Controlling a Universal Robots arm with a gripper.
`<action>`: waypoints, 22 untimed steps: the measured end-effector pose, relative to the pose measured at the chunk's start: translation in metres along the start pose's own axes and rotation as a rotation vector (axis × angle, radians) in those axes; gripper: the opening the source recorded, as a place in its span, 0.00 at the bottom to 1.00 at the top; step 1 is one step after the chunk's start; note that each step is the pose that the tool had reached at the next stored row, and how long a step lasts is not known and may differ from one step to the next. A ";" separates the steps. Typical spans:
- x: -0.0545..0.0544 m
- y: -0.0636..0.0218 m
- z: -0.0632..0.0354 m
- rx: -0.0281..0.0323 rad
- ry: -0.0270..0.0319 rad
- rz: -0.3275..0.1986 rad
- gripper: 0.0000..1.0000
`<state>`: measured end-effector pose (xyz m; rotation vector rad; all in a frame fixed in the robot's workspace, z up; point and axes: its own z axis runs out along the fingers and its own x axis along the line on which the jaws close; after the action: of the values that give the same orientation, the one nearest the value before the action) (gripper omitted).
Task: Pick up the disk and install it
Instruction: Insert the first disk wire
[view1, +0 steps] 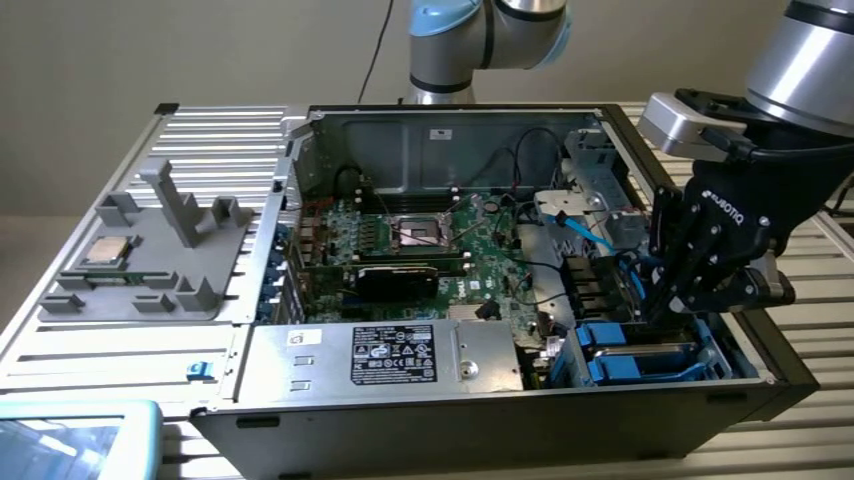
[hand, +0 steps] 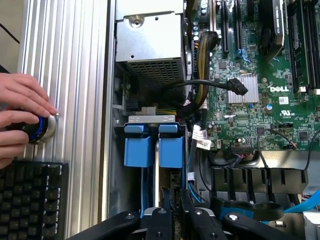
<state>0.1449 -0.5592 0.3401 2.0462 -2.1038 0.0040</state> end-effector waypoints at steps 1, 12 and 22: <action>0.000 -0.0002 0.0001 -0.0003 -0.0001 0.000 0.17; -0.002 -0.0006 0.0028 -0.0002 0.0307 0.004 0.17; -0.011 -0.0006 0.0044 0.0001 0.0493 0.007 0.17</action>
<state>0.1450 -0.5493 0.3341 2.0175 -2.0818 0.0552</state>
